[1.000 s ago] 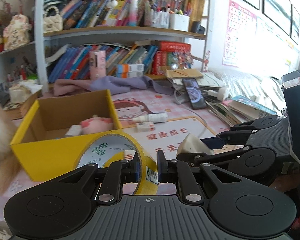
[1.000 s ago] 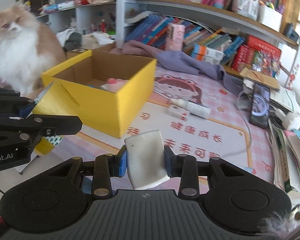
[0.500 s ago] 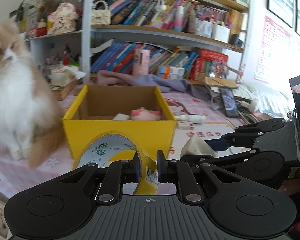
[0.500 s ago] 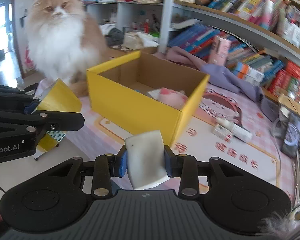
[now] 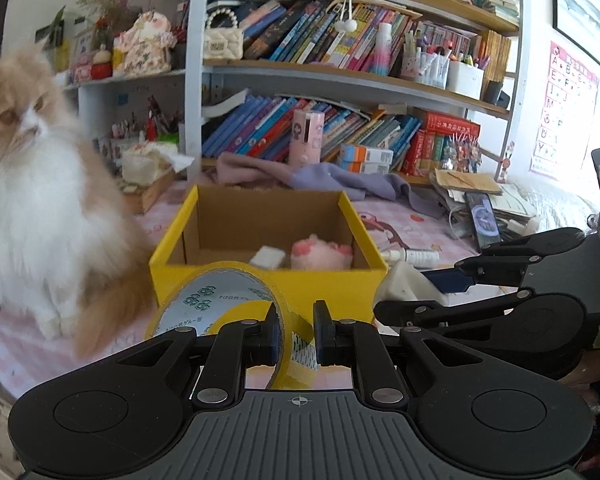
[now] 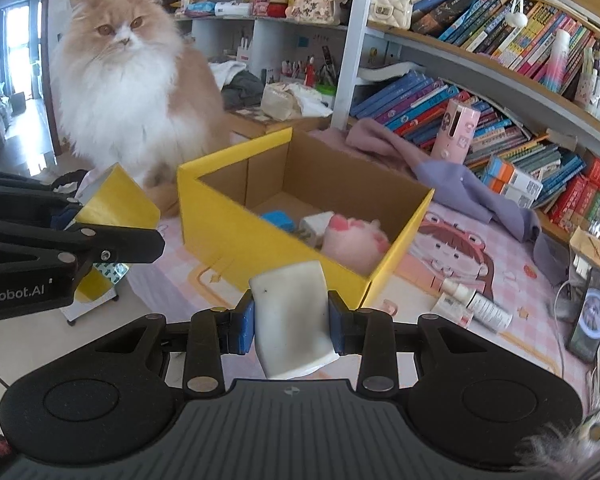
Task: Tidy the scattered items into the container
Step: 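Carry the tape roll and cream block with both grippers over the yellow box, then lower both grippers into the box and open them, releasing tape and block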
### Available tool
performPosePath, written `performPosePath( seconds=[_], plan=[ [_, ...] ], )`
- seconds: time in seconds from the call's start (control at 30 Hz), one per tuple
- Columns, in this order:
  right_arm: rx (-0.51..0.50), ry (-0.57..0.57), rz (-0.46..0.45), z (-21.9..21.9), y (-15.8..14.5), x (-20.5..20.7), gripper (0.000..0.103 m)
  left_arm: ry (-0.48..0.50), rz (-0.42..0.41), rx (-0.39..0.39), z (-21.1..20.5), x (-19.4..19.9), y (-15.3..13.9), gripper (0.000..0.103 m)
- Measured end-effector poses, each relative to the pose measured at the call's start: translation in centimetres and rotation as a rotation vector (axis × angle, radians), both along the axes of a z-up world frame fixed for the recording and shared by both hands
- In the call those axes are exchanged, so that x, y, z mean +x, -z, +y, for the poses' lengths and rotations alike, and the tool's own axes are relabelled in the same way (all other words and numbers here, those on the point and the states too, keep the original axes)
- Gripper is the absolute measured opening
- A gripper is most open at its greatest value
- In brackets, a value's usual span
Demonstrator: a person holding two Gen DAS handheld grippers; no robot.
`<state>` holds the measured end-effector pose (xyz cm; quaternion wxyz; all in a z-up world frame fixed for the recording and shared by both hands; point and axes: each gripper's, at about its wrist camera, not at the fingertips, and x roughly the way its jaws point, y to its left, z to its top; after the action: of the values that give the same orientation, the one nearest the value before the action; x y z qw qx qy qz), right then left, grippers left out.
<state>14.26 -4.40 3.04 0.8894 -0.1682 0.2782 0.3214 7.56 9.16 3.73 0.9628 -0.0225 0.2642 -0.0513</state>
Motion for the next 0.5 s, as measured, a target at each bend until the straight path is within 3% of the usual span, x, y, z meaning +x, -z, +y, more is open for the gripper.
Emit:
performPosePath(
  seconds=[0.5],
  plan=[
    [0.104, -0.028, -0.075, 0.5, -3.3, 10.7, 0.033, -0.019, -0.06, 0.091, -1.0, 8.9, -2.0, 0.014]
  ],
)
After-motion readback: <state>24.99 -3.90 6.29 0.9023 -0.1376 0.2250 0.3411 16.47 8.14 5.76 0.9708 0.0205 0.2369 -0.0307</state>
